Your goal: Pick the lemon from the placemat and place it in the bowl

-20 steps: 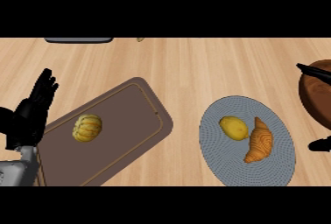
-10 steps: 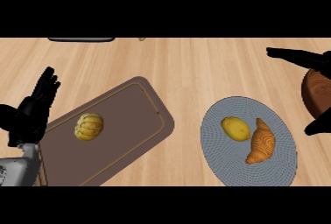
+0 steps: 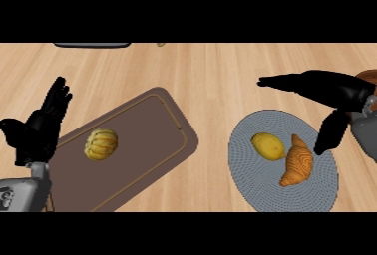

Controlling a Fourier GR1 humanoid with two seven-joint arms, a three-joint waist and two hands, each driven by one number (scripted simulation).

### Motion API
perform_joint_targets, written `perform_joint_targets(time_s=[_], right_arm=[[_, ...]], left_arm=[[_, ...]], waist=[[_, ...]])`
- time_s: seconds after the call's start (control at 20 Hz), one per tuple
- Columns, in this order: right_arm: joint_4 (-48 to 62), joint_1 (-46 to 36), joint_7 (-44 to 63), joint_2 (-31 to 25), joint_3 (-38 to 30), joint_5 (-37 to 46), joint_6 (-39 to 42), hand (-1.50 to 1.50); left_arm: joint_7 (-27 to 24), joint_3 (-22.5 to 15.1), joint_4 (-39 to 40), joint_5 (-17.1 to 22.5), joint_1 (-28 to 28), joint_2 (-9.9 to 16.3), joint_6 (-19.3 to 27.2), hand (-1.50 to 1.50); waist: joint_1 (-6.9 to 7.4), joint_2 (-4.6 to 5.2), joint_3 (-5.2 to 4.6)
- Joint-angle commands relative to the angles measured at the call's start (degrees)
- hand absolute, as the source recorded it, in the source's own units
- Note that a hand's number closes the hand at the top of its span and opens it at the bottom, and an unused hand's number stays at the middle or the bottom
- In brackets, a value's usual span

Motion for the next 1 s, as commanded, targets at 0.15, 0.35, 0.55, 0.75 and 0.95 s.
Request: perform_joint_targets(time_s=[0.15,0.35,0.55,0.75,0.95], right_arm=[[2.92,-0.89,1.63,2.81,5.27,7.03,5.43,-1.50],[3.86,2.36,-4.59,0.31,6.39,13.30,2.77,-1.50],[2.43,1.31,-4.82,3.67,5.67,17.17,-2.48,-1.50],[2.75,4.40,-8.88,3.73,5.50,22.01,-9.19,-1.50],[-0.06,7.87,-5.01,8.10,5.02,24.26,-6.07,-1.50]], left_arm=[[-2.59,1.56,1.87,-0.40,0.66,-0.39,-1.29,0.00],[-0.83,0.16,-1.56,-3.10,1.85,-1.63,0.14,0.00],[2.93,2.96,0.23,-1.34,-2.75,0.09,-1.64,0.00],[2.10,3.22,-1.25,-1.76,-0.35,-0.96,-1.64,0.00],[-3.07,3.61,0.73,-2.32,2.08,-2.76,-3.16,0.00]], waist=[[-0.49,-0.08,0.01],[-0.61,-0.11,0.05],[-0.81,-0.09,0.05],[-0.78,-0.12,0.05],[-0.95,-0.19,0.03]])
